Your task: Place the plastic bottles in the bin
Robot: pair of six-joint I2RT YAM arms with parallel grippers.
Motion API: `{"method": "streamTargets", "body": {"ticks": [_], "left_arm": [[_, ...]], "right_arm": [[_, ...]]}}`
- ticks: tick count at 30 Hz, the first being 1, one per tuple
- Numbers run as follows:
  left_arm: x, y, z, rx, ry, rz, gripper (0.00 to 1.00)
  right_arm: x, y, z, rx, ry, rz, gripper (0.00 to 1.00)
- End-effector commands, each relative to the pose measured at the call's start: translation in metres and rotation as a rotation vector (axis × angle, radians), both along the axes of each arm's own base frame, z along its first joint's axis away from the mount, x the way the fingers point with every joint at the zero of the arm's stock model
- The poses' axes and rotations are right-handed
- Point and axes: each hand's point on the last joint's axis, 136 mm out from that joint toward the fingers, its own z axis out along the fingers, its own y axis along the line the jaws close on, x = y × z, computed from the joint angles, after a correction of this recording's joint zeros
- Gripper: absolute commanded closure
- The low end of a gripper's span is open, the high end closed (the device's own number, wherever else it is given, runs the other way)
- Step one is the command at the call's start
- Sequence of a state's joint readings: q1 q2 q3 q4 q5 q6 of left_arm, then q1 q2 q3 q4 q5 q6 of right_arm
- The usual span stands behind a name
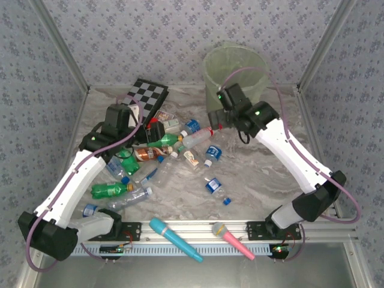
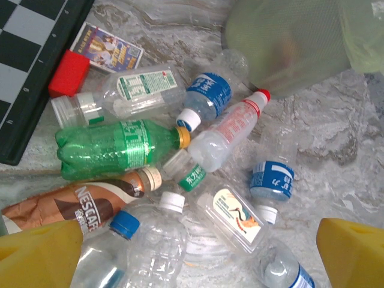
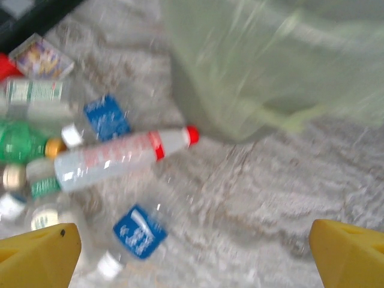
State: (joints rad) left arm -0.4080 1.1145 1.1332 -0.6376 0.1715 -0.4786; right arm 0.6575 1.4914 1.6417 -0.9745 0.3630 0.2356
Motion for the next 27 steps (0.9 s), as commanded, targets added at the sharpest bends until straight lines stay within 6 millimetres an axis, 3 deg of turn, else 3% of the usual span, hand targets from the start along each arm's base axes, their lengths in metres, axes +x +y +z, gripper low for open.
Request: {"method": "streamTargets", "body": {"ticks": [1,8,15,20,23,27], "left_arm": [[-0.020,-0.002,-0.001,-0.014,0.009,-0.058,0.00],[-0.048,-0.007,-0.015,-0.082,0.051,-0.110,0.00],[-0.064,-0.009,-0.016,-0.130,0.064,-0.126,0.00],[-0.072,-0.003,-0.015,-0.120,0.062,-0.116,0.00],[-0.073,-0.001,-0.013,-0.120,0.057,-0.110,0.00],[-0.074,0.000,-0.011,-0.117,0.057,-0.108,0.00]], "right_arm": [[-0.037,0.001,-0.037,-0.036,0.138,-0.017,0.00],[-0.088,0.033,-0.117,-0.027,0.386,0.087,0.07],[-0.128,0.059,-0.176,-0.064,0.560,0.195,0.12],[-0.146,0.061,-0.207,-0.140,0.631,0.236,0.16],[-0.147,0.065,-0.215,-0.152,0.640,0.255,0.16],[-0.154,0.055,-0.239,-0.206,0.689,0.249,0.17]]}}
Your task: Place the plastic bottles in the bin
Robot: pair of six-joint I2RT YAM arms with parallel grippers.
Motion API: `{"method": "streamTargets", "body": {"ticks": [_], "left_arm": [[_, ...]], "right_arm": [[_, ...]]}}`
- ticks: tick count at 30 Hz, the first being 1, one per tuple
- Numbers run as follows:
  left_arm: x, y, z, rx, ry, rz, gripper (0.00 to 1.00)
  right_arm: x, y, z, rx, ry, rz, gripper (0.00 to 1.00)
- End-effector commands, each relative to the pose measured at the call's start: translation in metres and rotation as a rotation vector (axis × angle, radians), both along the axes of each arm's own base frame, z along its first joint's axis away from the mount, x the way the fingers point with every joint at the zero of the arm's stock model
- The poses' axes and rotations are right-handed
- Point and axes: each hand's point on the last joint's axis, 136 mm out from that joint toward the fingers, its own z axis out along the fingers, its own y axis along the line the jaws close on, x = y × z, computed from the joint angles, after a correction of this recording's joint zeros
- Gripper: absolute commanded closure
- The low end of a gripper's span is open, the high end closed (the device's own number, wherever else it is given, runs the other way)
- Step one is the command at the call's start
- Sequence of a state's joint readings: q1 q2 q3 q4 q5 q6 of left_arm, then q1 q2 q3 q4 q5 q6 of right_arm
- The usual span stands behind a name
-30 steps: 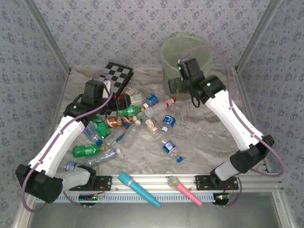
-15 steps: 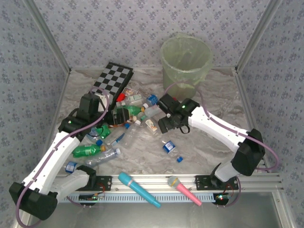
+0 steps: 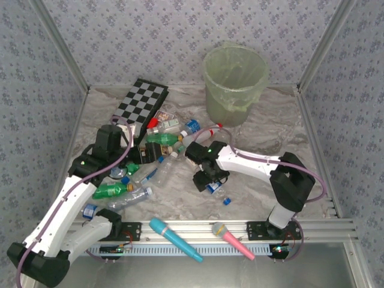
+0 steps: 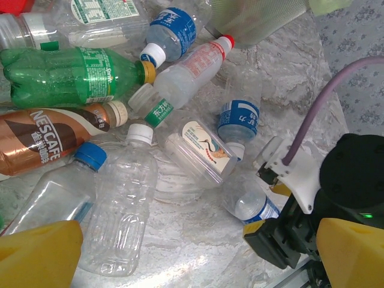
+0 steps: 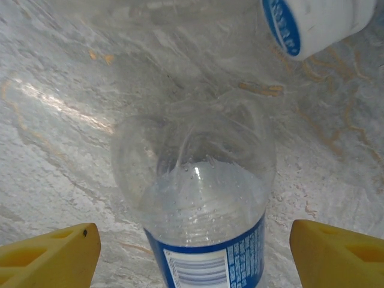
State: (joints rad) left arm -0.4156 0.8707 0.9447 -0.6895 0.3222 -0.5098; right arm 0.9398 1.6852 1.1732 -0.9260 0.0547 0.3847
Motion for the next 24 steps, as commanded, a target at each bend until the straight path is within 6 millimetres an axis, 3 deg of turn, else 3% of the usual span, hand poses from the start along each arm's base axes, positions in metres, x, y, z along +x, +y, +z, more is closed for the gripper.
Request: {"method": "streamTargets", "body": {"ticks": [1,6,12,18,24], "left_arm": [[-0.007,0.000,0.007,-0.008,0.004,-0.006,0.00],[-0.008,0.002,0.008,-0.005,0.000,-0.001,0.00],[-0.009,0.005,0.010,-0.002,-0.007,0.010,0.00],[-0.009,0.005,0.010,0.000,-0.008,0.011,0.00],[-0.007,0.005,0.011,-0.002,-0.014,0.016,0.00]], "right_arm": [[-0.007,-0.004,-0.018,-0.041,0.042,0.019,0.17],[-0.013,-0.015,-0.040,-0.103,0.073,0.035,0.18],[-0.010,-0.018,-0.051,-0.124,0.062,0.046,0.23],[-0.002,-0.014,-0.043,-0.120,0.025,0.056,0.35],[0.001,-0.020,-0.028,-0.127,-0.013,0.050,0.39]]}}
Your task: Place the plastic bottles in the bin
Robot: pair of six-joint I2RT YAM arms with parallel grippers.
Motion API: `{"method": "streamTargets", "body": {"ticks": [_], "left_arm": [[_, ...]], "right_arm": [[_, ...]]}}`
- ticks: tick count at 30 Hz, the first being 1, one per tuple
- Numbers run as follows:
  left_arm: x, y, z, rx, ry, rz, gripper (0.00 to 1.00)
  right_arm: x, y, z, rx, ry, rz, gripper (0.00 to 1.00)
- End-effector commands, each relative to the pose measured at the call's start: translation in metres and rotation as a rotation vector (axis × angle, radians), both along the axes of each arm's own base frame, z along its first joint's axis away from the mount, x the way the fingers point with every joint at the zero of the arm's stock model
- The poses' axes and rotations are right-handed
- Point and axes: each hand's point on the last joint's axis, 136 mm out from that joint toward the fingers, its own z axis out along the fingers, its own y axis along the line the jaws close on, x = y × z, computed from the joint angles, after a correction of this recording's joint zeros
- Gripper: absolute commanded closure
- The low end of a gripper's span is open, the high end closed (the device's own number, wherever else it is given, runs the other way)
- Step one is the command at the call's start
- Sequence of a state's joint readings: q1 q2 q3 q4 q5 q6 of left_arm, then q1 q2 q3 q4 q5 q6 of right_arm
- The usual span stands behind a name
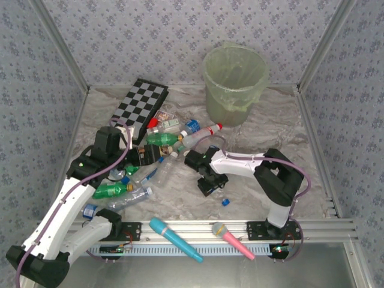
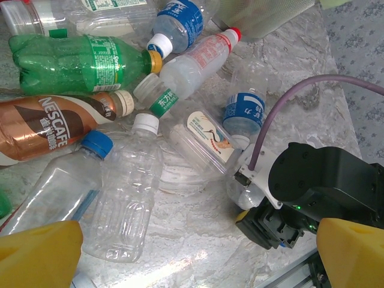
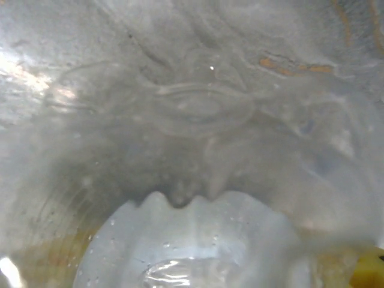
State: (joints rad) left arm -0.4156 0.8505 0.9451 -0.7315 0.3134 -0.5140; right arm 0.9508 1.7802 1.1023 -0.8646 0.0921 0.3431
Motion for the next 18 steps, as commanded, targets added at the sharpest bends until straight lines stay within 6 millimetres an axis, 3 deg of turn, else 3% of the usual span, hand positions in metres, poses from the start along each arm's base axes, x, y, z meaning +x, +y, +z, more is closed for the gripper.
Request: {"method": "streamTargets", "body": {"ticks": [1,11,18], "left_arm": [[0.001,0.000,0.014,-0.013,-0.035,0.008,0.00],[0.002,-0.001,0.019,-0.022,-0.047,0.005,0.00],[0.009,-0.008,0.032,-0.049,-0.069,-0.009,0.00]], "right_arm": [[0.008,-0.006,0.018,-0.013,-0.056,-0.001,0.39],[0.029,-0.015,0.074,0.047,-0.182,-0.059,0.42],[0.071,-0.025,0.153,0.163,-0.336,-0.158,0.40]]}}
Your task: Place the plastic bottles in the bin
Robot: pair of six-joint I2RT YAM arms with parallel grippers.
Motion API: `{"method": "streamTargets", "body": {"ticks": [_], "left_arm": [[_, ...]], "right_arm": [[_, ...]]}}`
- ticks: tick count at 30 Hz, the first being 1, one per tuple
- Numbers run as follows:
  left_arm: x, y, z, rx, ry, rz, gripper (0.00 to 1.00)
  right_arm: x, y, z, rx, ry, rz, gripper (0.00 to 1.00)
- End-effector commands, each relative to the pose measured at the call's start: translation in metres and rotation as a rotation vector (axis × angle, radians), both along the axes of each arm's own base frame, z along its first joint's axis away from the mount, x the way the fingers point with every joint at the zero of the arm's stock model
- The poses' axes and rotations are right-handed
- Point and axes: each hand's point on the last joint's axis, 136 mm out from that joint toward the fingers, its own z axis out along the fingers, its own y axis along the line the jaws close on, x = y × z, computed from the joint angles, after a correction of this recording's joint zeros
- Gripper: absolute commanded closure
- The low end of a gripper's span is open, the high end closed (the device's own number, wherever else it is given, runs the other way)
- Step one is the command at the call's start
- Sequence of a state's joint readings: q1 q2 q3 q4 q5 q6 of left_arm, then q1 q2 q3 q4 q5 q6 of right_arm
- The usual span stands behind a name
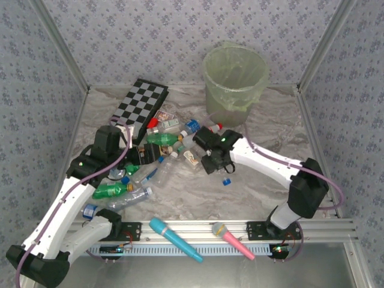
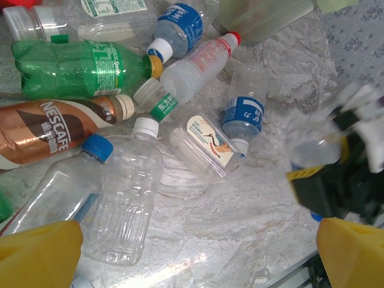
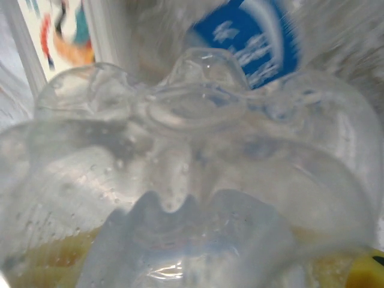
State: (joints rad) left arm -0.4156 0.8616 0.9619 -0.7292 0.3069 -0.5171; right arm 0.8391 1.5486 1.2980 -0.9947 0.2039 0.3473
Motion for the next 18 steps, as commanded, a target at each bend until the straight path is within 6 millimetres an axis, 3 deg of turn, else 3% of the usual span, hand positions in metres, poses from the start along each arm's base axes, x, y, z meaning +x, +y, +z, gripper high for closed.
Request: {"method": "streamTargets", "body": {"ticks": [1,10,18], "left_arm": [[0.007,-0.009,0.031,-0.052,-0.069,-0.017,0.00],[0.025,-0.018,0.051,-0.063,-0.116,-0.032,0.00],[0.046,-0.028,0.077,-0.068,-0.168,-0.045,0.00]], "right_arm": [[0.017,-0.019,0.047,0.023,-0.086,-0.050,0.40],[0.084,-0.058,0.159,0.274,-0.274,-0.243,0.39],[0.145,-0.095,0.239,0.569,-0.446,-0.434,0.39]]}}
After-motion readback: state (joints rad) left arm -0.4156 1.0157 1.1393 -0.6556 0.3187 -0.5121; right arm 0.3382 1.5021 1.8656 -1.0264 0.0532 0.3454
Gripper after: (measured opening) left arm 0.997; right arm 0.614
